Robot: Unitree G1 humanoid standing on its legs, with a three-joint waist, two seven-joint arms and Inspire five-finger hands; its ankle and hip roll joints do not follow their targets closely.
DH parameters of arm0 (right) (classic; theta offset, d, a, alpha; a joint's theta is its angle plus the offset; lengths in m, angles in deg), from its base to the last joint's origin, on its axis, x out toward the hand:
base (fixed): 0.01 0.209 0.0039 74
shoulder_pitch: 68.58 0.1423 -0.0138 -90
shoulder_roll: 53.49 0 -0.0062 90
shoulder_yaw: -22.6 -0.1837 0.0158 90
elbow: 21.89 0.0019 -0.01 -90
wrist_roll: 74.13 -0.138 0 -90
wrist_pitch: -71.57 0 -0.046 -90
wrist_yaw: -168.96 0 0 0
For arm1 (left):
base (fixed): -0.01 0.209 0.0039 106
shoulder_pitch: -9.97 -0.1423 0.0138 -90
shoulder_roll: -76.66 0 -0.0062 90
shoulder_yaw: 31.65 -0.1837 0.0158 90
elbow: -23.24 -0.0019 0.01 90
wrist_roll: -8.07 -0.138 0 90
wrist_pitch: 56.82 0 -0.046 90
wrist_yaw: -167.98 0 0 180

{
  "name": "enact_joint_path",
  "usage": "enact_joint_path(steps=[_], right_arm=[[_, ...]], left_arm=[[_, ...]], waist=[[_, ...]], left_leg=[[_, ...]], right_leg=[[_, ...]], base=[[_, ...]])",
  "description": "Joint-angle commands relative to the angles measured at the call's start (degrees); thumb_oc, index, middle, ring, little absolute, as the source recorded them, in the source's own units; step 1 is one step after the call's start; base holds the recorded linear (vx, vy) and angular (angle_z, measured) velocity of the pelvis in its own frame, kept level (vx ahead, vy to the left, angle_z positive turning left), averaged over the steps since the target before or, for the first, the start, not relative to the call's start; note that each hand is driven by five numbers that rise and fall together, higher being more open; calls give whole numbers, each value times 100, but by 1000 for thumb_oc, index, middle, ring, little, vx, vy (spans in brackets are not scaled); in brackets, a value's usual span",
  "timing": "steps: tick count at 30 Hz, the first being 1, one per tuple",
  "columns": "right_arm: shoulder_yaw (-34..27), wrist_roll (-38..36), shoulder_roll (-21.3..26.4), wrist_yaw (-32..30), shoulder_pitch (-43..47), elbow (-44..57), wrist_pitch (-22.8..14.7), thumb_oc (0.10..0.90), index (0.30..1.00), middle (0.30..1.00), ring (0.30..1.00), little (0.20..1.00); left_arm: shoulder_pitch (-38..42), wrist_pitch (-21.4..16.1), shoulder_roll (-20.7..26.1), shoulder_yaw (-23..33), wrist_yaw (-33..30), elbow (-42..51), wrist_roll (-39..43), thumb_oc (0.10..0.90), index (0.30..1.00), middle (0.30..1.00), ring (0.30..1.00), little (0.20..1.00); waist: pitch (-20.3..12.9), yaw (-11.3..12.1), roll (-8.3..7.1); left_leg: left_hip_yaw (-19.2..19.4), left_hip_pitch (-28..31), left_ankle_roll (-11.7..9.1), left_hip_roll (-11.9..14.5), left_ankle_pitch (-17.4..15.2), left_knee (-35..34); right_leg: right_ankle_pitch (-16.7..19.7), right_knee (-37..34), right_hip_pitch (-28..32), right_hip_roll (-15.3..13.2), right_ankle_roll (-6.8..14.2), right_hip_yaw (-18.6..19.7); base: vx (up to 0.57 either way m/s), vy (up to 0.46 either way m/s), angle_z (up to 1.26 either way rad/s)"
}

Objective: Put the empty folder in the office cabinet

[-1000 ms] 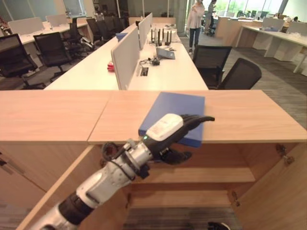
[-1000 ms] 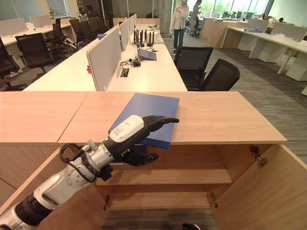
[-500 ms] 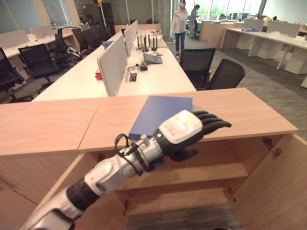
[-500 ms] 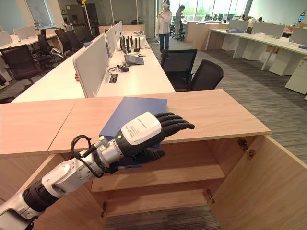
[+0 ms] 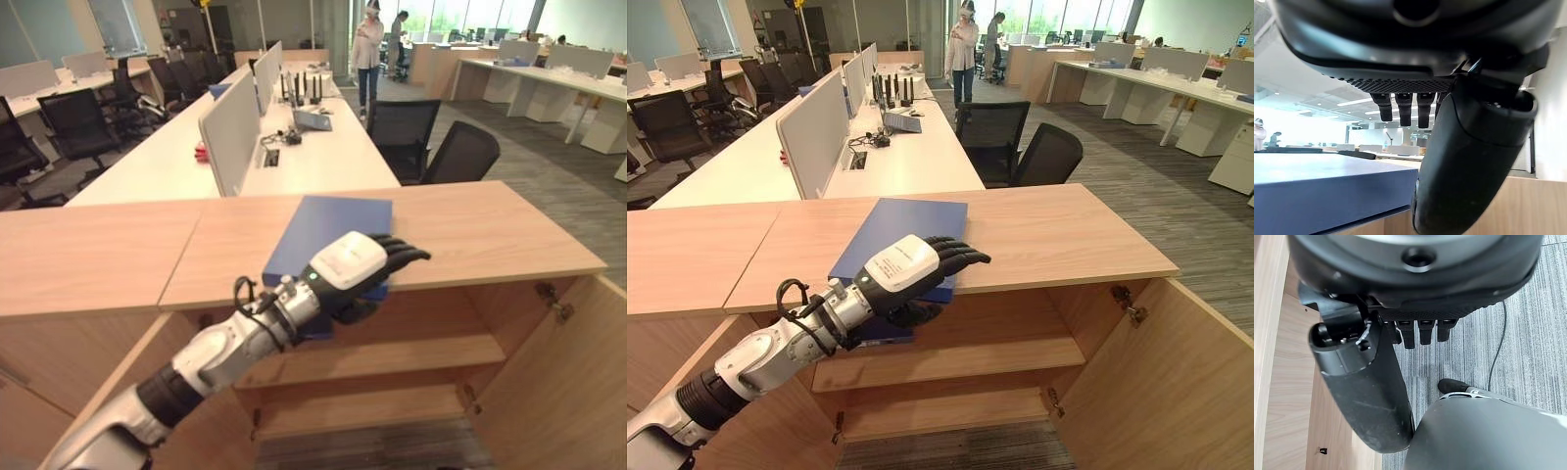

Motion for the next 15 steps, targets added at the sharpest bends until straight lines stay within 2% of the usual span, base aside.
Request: enact_joint_path(steps=[1, 15], right_arm=[[85, 30, -21, -51, 180, -140, -86, 800, 900, 900, 900, 900], [-14, 63, 24, -62, 93, -120, -63, 800, 900, 900, 900, 900]], left_arm=[[678, 80, -22, 732, -672, -17, -168, 800, 900, 900, 900, 900], [399, 216, -149, 870, -686, -322, -255, 800, 900, 900, 900, 900]], waist=[[-20, -4, -391], [-20, -27, -405]], left_leg=[[32, 193, 145, -255, -1504, 1030], [88, 218, 150, -261, -1530, 1046]], right_leg=[[-278, 37, 48, 135, 125, -124], [-275, 37, 78, 140, 121, -87]], base=[[0, 0, 0], [-1, 1, -5]])
